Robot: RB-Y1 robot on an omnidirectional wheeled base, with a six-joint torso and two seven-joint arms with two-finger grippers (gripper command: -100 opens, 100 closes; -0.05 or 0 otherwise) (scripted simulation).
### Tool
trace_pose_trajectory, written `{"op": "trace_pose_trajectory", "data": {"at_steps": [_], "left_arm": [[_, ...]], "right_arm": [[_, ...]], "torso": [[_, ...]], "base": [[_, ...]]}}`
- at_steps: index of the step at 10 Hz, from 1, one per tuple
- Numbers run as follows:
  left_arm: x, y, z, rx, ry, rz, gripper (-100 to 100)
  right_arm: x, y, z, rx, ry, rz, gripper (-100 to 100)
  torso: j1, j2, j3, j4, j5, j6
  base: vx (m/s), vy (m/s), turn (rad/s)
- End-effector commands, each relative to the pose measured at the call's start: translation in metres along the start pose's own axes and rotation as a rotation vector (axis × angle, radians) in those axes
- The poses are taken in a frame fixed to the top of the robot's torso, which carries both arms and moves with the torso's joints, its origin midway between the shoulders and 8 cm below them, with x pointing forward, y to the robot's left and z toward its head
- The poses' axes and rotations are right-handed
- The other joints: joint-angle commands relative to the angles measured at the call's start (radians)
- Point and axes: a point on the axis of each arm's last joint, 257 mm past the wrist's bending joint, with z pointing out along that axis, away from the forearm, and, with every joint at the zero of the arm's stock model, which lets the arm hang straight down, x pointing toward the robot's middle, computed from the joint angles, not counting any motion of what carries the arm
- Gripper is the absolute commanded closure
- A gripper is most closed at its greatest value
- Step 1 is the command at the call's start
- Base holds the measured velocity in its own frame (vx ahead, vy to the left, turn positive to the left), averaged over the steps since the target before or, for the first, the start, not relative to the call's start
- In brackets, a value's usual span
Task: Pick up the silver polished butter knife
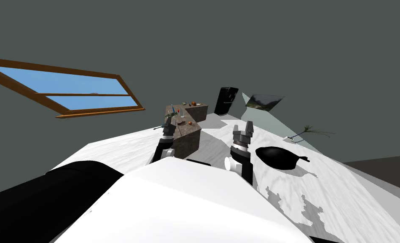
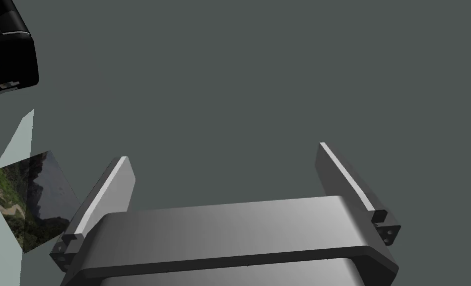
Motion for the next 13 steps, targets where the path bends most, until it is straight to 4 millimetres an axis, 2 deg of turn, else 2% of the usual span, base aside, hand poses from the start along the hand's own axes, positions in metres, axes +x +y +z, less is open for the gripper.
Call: {"op": "trace_pose_trajectory", "data": {"at_steps": [1,4,7,11,12,13], "left_arm": [[0.002,0.005,0.0,-0.013,0.037,0.032,-100],[0.002,0.019,-0.003,-0.054,0.092,0.088,-100],[-0.005,0.045,-0.011,-0.13,0.147,0.166,-100],[-0.036,0.095,-0.034,-0.289,0.208,0.306,-100],[-0.036,0.094,-0.034,-0.288,0.214,0.31,-100],[-0.047,0.109,-0.042,-0.338,0.229,0.349,-100]], "right_arm": [[0.0,0.0,0.0,0.0,0.0,0.0,0],[0.0,0.0,0.0,0.0,0.0,0.0,0],[0.0,0.0,0.0,0.0,0.0,0.0,0],[0.0,0.0,0.0,0.0,0.0,0.0,0],[0.0,0.0,0.0,0.0,0.0,0.0,0],[0.0,0.0,0.0,0.0,0.0,0.0,0]], "torso": [[0.0,0.0,0.0,0.0,0.0,0.0],[-0.005,0.001,0.001,0.0,-0.001,0.0],[-0.007,0.001,0.001,0.0,-0.001,0.0],[-0.008,-0.001,0.0,0.0,-0.002,0.0],[-0.007,-0.002,-0.001,0.0,-0.002,0.0],[-0.005,-0.002,-0.001,0.0,-0.001,0.0]], "base": [[-0.014,-0.041,0.056],[-0.013,-0.083,0.052],[-0.02,-0.107,0.044],[0.013,-0.12,0.002],[0.026,-0.079,-0.008],[0.022,-0.079,-0.024]]}}
